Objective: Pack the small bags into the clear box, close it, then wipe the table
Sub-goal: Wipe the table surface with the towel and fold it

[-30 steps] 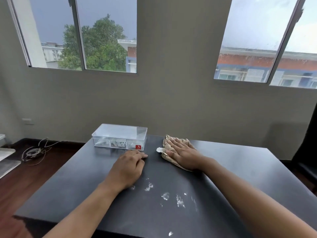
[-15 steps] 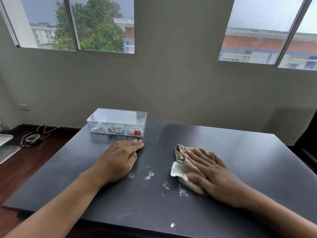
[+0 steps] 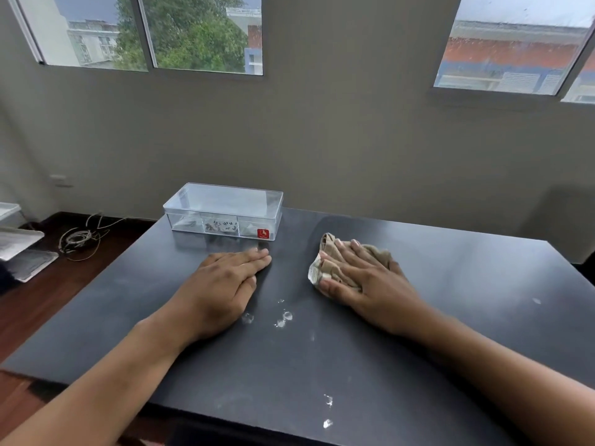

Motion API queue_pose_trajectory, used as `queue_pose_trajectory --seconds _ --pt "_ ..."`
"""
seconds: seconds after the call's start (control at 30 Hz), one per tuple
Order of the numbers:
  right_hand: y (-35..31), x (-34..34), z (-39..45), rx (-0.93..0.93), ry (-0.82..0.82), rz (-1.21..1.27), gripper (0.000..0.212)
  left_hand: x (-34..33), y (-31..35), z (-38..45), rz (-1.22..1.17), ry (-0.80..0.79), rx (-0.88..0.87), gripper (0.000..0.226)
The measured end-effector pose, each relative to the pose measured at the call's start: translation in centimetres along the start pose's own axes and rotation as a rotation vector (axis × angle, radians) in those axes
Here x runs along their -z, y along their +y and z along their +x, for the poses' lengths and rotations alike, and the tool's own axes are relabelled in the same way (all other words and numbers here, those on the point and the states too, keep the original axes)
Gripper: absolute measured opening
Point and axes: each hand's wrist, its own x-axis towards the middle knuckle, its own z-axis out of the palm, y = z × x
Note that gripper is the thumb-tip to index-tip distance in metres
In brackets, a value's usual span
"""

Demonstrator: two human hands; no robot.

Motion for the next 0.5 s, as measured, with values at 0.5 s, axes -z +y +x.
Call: queue_pose_trajectory --seconds 0.5 --pt "-3.1 -1.0 -14.2 0.295 0.017 -0.180 0.062 0.2 0.3 -0.4 0.006 -0.054 0.031 0.063"
